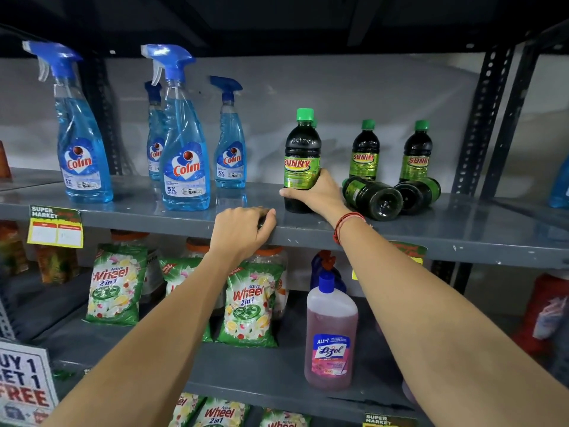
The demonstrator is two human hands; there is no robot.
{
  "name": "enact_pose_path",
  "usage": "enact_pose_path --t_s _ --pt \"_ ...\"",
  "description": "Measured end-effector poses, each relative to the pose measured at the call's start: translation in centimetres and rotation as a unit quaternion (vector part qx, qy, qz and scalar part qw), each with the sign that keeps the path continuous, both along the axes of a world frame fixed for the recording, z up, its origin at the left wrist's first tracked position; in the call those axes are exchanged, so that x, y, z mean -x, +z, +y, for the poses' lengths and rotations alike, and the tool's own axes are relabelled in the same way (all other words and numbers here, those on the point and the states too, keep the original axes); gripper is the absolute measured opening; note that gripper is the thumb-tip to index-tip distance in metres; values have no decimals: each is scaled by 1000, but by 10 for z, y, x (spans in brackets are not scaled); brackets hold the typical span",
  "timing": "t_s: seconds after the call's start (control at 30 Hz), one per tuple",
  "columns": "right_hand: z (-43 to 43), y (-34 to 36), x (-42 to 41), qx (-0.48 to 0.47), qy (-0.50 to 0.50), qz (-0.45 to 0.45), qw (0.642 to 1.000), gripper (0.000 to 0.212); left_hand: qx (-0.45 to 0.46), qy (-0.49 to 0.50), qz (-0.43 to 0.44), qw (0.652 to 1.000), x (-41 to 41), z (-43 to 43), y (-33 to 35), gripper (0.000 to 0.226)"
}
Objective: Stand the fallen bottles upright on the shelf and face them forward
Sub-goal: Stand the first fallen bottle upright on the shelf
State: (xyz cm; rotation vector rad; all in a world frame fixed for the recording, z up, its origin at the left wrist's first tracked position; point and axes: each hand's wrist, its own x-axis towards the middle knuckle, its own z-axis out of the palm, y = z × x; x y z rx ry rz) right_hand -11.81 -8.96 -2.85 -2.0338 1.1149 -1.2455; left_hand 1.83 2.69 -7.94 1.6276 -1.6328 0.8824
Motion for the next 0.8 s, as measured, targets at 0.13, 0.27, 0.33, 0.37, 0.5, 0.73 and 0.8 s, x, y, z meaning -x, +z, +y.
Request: enact_pose_path --t_s 0.13,0.27,0.33,0.37,0.5,0.73,0.8 --pt "-3 0 0 -12 22 4 1000 83 4 4 1 1000 1 2 0 66" --pt "-2 -1 2 -31 33 9 999 66 2 4 3 1000 0 0 -1 62" --pt "0 -1 2 -35 29 4 999 62 3 12 2 1000 -1 -2 -2 59" --pt "2 -1 2 -36 27 5 999 61 3 18 1 1000 -1 -3 -2 58" --pt "16 -1 4 -41 38 5 998 74 9 20 -6 1000 -1 -3 -2 53" --pt "33 -5 14 -48 81 -8 996 74 11 18 -20 1000 -1 -3 -2 54" --pt "37 -5 16 -55 91 -14 994 81 10 22 -24 999 0 -2 -2 54"
